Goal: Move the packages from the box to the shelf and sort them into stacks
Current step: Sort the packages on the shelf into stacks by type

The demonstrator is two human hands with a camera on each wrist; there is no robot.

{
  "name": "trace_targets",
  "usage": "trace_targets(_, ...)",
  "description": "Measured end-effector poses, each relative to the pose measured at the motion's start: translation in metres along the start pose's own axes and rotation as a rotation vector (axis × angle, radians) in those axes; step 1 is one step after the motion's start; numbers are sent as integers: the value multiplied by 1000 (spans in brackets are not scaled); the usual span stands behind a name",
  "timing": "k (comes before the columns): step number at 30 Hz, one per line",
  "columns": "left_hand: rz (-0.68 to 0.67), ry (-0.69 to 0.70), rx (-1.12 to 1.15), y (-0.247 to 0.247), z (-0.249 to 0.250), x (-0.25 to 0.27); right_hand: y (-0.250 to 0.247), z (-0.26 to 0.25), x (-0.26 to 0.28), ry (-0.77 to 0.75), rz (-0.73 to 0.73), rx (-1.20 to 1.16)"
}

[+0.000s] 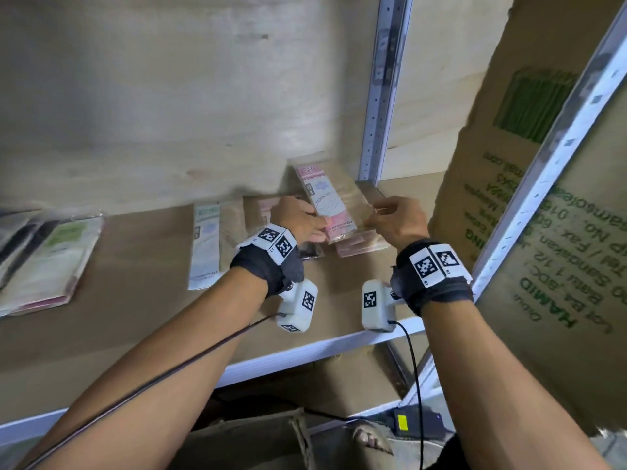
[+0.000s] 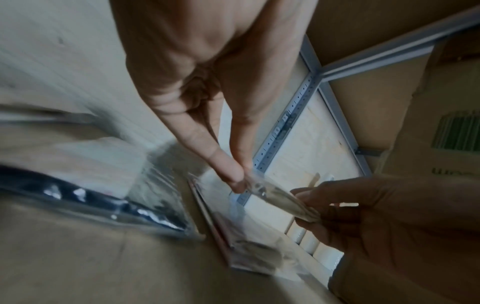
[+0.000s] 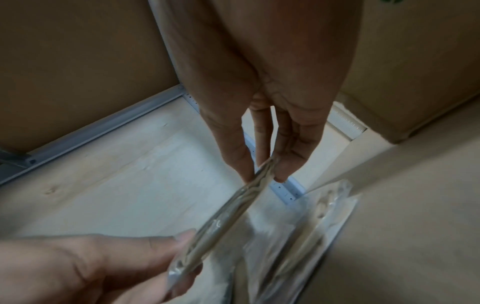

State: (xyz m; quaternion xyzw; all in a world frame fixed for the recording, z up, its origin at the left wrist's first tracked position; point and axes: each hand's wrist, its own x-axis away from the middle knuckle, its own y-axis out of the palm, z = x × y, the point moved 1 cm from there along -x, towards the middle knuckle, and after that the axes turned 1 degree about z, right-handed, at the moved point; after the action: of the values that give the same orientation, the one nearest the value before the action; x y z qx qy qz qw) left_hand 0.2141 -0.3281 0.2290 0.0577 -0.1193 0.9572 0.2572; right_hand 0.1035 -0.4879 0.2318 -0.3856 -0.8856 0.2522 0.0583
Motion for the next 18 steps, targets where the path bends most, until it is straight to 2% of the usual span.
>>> trace_targets(3, -18, -19, -26, 18, 2, -7, -7, 12, -7, 43, 40, 33)
trace_targets(18, -7, -118, -139, 39, -2, -23, -7, 34, -15, 63, -60, 96)
